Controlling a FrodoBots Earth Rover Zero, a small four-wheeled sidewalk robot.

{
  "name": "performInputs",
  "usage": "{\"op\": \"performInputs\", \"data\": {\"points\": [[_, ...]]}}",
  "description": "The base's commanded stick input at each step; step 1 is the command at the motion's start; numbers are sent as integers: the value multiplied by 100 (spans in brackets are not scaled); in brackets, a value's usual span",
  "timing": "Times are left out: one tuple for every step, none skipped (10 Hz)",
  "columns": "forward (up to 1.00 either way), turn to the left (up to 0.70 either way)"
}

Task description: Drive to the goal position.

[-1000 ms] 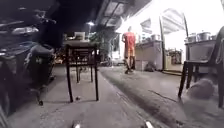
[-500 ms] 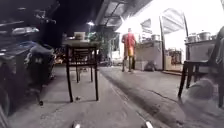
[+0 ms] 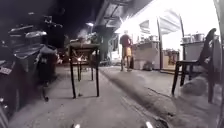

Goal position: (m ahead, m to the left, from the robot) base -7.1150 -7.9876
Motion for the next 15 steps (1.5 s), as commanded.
{"op": "performInputs", "data": {"points": [[0, 0], [0, 0], [0, 0], [-27, 0], [-50, 0], [-69, 0], [-23, 0], [0, 0], [0, 0], [0, 0], [0, 0], [0, 0], [0, 0], [0, 0], [0, 0]]}}
